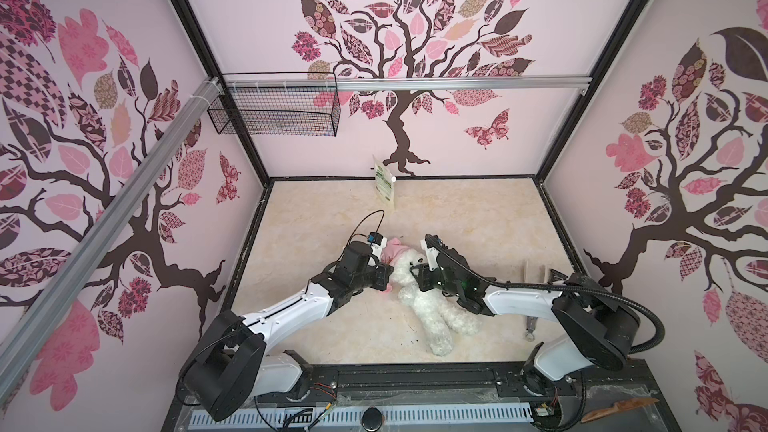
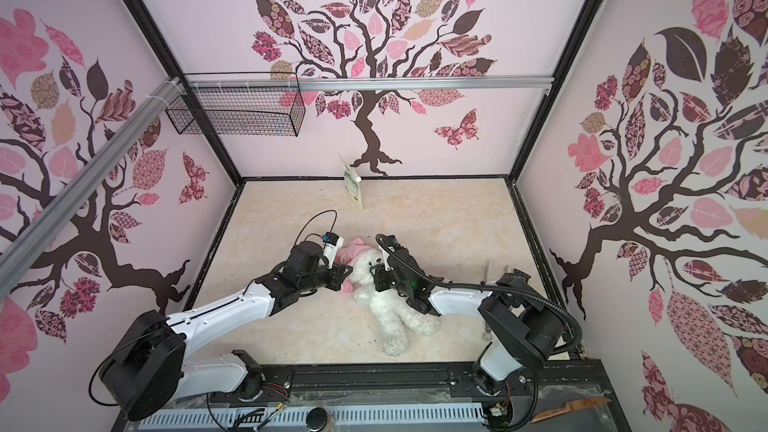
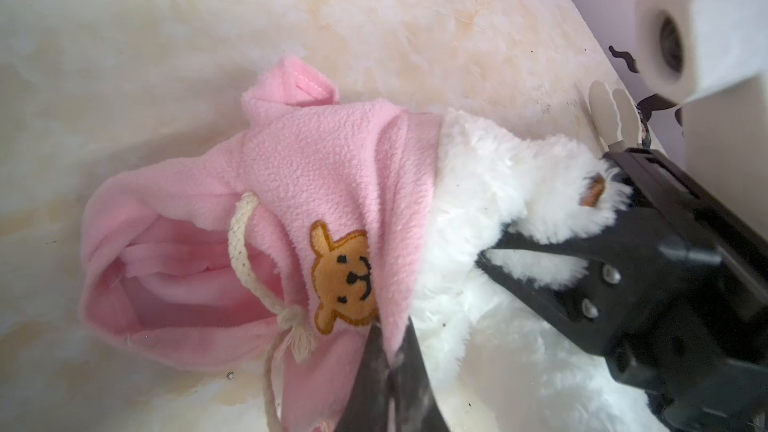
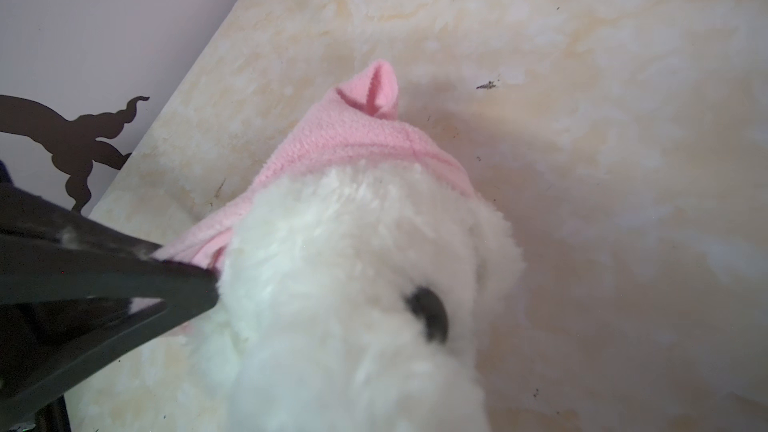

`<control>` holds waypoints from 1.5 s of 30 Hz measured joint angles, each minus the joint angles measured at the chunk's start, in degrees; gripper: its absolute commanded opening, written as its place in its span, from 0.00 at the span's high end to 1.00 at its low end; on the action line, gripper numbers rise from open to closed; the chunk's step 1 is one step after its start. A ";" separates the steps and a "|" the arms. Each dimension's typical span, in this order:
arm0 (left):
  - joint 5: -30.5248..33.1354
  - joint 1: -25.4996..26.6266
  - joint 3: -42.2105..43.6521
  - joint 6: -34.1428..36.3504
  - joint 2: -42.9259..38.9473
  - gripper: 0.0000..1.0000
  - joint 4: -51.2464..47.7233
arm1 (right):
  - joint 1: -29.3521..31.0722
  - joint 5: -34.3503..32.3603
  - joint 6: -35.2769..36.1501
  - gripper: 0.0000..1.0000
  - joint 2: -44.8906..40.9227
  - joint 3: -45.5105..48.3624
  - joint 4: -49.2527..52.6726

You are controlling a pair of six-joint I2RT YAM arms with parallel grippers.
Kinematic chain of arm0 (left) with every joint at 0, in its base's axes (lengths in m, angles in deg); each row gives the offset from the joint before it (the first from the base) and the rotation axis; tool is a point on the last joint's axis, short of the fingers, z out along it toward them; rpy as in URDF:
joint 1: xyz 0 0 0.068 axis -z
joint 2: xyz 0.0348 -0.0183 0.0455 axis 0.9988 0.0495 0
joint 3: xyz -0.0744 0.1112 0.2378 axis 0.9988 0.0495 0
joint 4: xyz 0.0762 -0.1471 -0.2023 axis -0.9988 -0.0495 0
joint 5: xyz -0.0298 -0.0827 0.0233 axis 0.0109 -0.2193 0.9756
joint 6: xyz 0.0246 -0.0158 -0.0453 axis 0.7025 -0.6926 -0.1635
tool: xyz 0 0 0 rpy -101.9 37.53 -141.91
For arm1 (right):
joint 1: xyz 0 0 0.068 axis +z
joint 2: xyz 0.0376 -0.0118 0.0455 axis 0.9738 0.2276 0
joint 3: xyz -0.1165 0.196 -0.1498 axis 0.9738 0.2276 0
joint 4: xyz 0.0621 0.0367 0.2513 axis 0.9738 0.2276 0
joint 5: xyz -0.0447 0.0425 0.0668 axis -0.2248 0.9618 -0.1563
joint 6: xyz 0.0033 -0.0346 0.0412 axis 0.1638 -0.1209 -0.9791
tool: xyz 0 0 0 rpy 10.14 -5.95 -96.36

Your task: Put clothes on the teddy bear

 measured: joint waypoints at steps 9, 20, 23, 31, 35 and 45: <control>-2.19 0.07 -0.17 0.35 0.00 0.91 1.01 | 0.02 -1.79 -0.09 0.89 0.90 0.28 -0.15; -1.01 0.07 -5.03 1.84 2.95 0.92 -0.94 | 0.04 2.45 1.09 0.87 4.35 0.35 -4.81; -1.62 0.11 -6.08 2.03 4.24 0.93 -1.22 | 0.07 4.09 2.16 0.87 5.51 0.39 -6.32; -4.24 2.05 -6.38 2.05 5.27 0.89 -1.05 | 0.31 9.62 3.69 0.86 7.10 2.54 -12.39; -5.40 2.21 -7.04 1.62 5.44 0.88 -0.63 | 0.31 11.17 3.50 0.85 7.43 4.09 -16.11; -9.20 2.27 -7.17 -0.92 7.30 0.77 3.34 | 0.26 13.42 2.32 0.85 8.74 7.89 -25.51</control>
